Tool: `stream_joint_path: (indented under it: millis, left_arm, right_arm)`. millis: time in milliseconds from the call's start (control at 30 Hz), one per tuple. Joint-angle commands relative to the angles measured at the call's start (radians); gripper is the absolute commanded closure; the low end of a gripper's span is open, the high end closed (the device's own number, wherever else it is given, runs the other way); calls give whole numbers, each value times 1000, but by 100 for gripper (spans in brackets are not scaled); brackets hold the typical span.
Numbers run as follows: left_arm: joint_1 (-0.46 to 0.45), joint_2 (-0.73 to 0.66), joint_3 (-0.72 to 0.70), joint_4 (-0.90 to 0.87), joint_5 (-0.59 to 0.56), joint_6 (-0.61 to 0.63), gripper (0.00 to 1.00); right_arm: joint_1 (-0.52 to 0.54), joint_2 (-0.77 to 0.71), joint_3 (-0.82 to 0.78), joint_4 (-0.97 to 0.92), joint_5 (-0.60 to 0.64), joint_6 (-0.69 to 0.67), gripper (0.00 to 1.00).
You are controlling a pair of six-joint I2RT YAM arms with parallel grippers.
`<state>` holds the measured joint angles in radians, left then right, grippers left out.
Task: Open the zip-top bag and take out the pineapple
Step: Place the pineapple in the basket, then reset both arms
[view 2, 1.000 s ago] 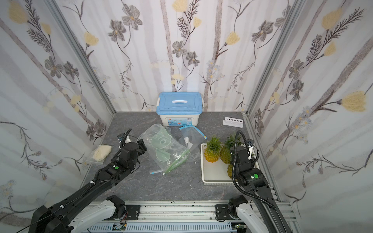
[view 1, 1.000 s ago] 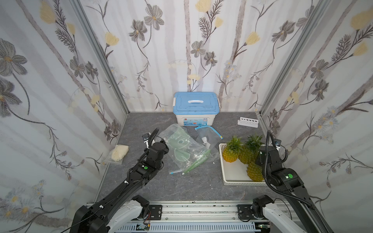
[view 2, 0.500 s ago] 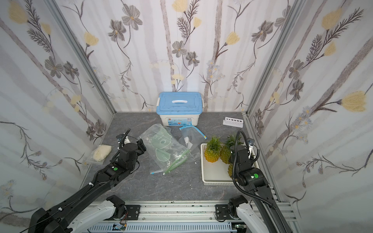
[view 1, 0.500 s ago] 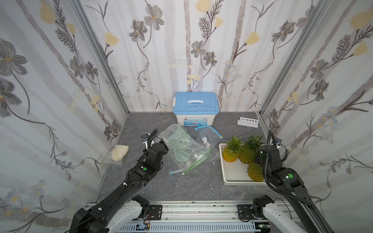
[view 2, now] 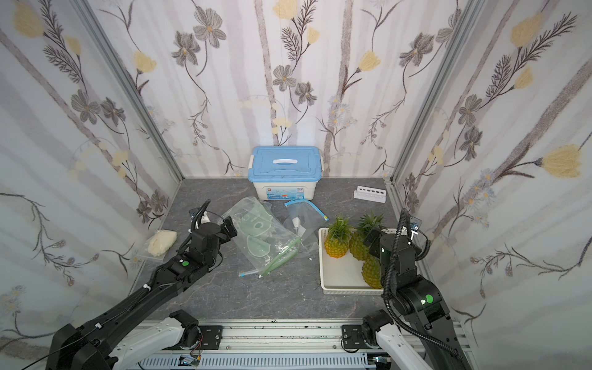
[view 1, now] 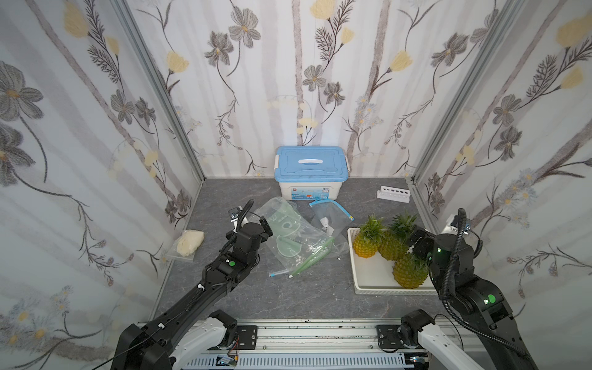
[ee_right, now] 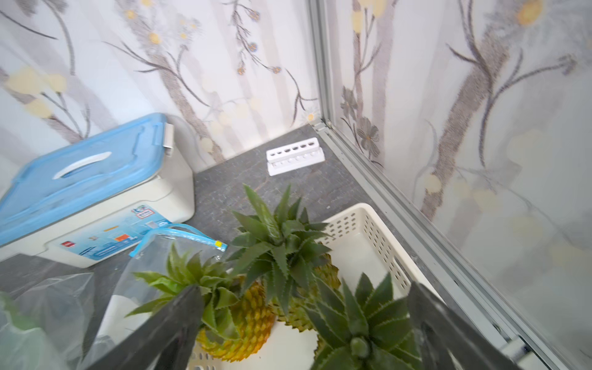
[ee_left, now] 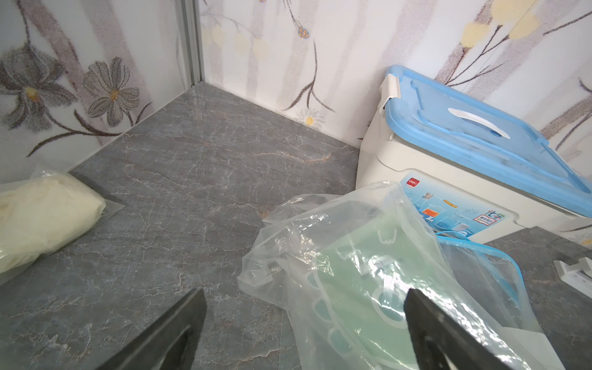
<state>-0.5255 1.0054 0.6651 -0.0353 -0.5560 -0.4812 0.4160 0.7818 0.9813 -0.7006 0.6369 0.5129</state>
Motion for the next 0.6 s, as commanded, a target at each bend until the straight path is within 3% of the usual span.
stream_joint_path:
  millis: [0,133,267,433,567]
  left_arm:
    - [26,29,43,25,33,158,0]
    - [141,81,53,53,121,263,0]
    - [260,121,23,109,111,306,0]
    - [326,155,-126,428,124,457,0]
    - [392,203,-149,469,161,451,0]
  right_arm:
    - [58,90,22,244,-20,-158,0]
    - [70,140,-134,633,-116,-329,0]
    - [47,132,-354,981,-183,-428,0]
    - [-50,190,-435,1058,-232,-417,0]
    - [-109,233,-523,1170,-248,-445,0]
